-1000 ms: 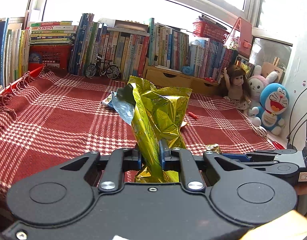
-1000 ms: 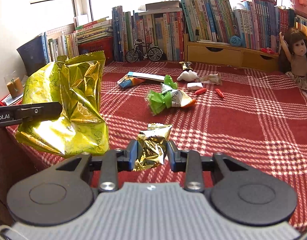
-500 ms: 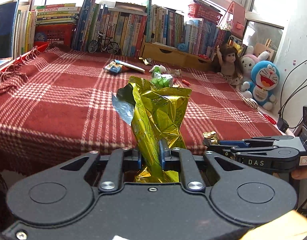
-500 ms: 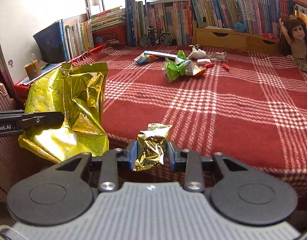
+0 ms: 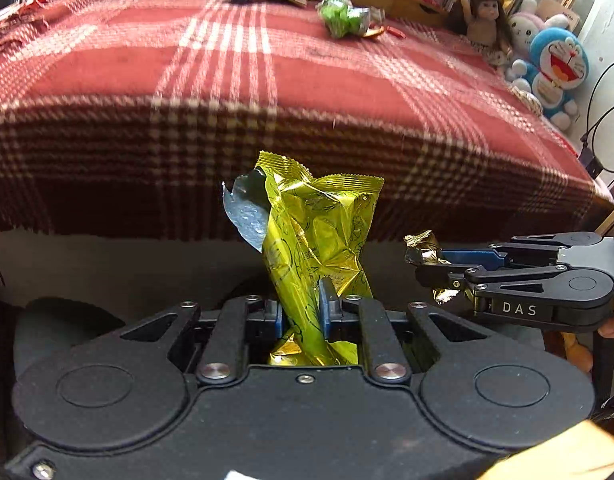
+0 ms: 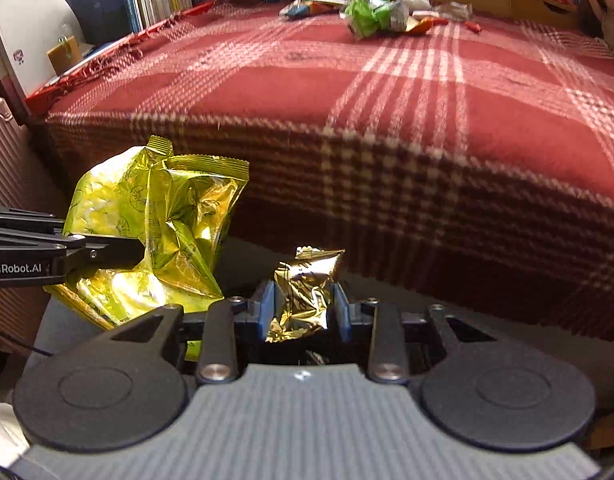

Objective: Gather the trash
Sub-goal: 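Carry both held wrappers down off the blanket toward the black bin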

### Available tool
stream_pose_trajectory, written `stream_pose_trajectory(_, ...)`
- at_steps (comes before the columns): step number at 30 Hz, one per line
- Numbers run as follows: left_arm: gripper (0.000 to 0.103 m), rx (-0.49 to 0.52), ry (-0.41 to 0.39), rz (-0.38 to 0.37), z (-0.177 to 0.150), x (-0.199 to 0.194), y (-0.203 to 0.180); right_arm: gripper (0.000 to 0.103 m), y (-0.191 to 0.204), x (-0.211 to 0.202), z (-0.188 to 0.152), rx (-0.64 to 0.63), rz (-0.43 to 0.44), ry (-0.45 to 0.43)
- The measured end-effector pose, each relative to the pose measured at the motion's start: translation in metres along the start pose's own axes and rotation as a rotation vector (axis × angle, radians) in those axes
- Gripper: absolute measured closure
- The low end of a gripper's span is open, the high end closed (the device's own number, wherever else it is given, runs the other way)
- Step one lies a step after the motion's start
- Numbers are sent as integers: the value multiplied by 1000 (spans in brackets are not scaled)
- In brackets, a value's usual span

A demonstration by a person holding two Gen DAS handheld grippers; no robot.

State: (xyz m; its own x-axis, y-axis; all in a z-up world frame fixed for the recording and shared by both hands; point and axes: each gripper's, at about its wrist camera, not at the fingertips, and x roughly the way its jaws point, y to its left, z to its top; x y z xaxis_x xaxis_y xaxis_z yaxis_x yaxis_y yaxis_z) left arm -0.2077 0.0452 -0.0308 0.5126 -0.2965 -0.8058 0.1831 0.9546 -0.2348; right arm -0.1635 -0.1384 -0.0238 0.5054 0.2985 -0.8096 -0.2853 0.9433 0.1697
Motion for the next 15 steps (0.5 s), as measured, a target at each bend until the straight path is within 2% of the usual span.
stream_pose_trajectory(4, 88, -33, 101, 24, -3, 33, 7, 65, -4, 27, -11, 40, 22, 96)
stream_pose_trajectory(10, 88, -62, 235, 85, -12, 83, 17, 65, -11, 59, -15, 103, 29, 177)
stream_pose_trajectory(15, 88, -64, 292, 107, -19, 107, 20, 65, -12, 78, -19, 128, 23, 224)
